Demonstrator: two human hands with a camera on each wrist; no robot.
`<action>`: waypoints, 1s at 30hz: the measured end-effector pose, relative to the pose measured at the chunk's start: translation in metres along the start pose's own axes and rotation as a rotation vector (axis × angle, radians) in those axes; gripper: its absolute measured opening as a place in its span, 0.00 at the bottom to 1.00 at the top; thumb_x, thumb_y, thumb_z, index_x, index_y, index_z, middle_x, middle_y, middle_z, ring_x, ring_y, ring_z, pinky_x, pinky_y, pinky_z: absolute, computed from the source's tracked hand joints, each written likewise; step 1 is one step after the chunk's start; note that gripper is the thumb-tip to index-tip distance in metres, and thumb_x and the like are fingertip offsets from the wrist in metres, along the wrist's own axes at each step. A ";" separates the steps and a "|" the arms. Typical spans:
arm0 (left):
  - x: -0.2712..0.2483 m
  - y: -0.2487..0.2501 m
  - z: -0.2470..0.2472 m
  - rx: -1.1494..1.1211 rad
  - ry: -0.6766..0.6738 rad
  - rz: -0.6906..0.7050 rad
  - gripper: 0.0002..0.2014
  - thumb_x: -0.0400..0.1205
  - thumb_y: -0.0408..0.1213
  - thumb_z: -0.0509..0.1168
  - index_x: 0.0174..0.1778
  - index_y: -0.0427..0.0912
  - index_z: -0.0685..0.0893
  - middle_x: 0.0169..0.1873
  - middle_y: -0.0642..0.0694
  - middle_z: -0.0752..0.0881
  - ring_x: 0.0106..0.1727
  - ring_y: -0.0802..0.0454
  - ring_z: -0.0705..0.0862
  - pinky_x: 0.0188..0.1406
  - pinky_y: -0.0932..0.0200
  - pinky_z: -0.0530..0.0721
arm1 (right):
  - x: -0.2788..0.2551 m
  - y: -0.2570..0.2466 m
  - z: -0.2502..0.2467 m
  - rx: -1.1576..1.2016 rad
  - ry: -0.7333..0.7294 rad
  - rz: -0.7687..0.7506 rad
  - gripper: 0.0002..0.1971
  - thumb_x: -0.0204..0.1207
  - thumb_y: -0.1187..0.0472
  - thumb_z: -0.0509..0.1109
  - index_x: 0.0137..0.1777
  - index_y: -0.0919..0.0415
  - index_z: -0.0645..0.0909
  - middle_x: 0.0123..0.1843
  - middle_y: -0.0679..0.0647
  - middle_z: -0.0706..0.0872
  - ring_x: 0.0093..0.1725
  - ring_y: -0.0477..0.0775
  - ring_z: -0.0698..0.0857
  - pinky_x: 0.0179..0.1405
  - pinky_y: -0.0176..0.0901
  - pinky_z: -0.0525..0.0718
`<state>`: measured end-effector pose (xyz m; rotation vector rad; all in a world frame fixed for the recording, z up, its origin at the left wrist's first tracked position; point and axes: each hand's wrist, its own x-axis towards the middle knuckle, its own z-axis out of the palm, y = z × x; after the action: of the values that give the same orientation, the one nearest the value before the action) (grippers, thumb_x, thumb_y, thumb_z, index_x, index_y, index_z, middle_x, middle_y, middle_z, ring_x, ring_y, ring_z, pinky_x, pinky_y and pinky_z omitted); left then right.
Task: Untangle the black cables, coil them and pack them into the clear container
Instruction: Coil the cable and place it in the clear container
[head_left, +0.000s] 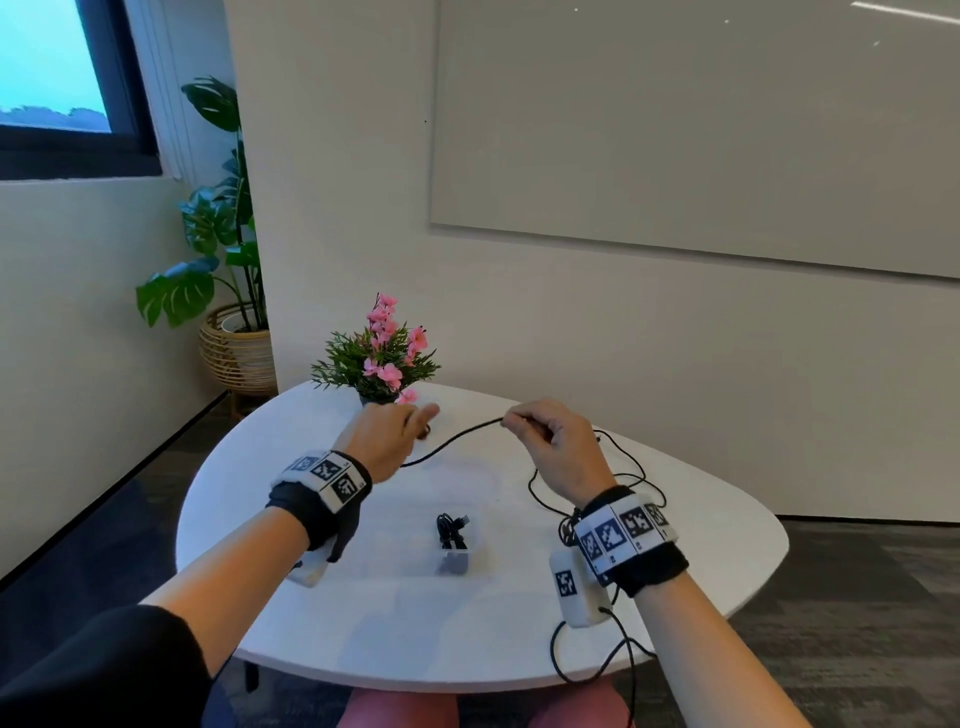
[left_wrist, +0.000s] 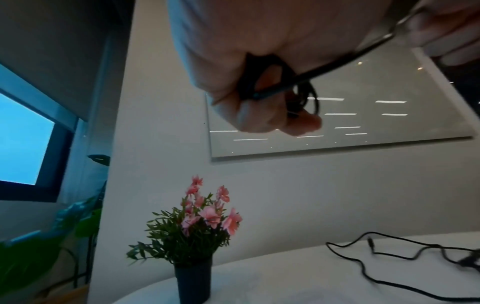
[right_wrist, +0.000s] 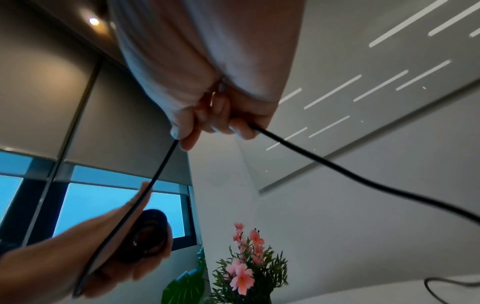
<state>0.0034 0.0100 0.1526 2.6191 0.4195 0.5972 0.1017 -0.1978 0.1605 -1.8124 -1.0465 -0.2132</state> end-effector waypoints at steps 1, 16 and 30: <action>-0.003 0.000 0.003 -0.011 -0.070 0.050 0.25 0.84 0.58 0.49 0.30 0.47 0.80 0.26 0.50 0.84 0.29 0.53 0.82 0.32 0.61 0.72 | 0.004 0.002 0.001 0.018 0.024 0.007 0.04 0.77 0.60 0.70 0.44 0.57 0.87 0.41 0.53 0.85 0.42 0.43 0.80 0.41 0.24 0.74; 0.001 -0.038 -0.054 -0.793 0.116 -0.250 0.22 0.82 0.57 0.58 0.33 0.43 0.78 0.21 0.52 0.69 0.22 0.55 0.62 0.18 0.64 0.59 | -0.003 0.088 -0.003 -0.434 -0.499 0.404 0.14 0.83 0.57 0.59 0.48 0.60 0.86 0.38 0.54 0.84 0.36 0.52 0.80 0.32 0.39 0.73; 0.000 -0.042 -0.078 -0.873 0.542 -0.293 0.21 0.83 0.54 0.59 0.29 0.43 0.78 0.13 0.57 0.74 0.16 0.63 0.68 0.18 0.66 0.65 | 0.002 0.138 0.033 -0.658 -0.474 0.455 0.09 0.75 0.57 0.71 0.44 0.56 0.71 0.46 0.57 0.79 0.40 0.59 0.80 0.37 0.47 0.77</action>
<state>-0.0414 0.0724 0.1975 1.5222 0.5331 1.0868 0.1944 -0.1884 0.0533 -2.7393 -0.8948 0.1868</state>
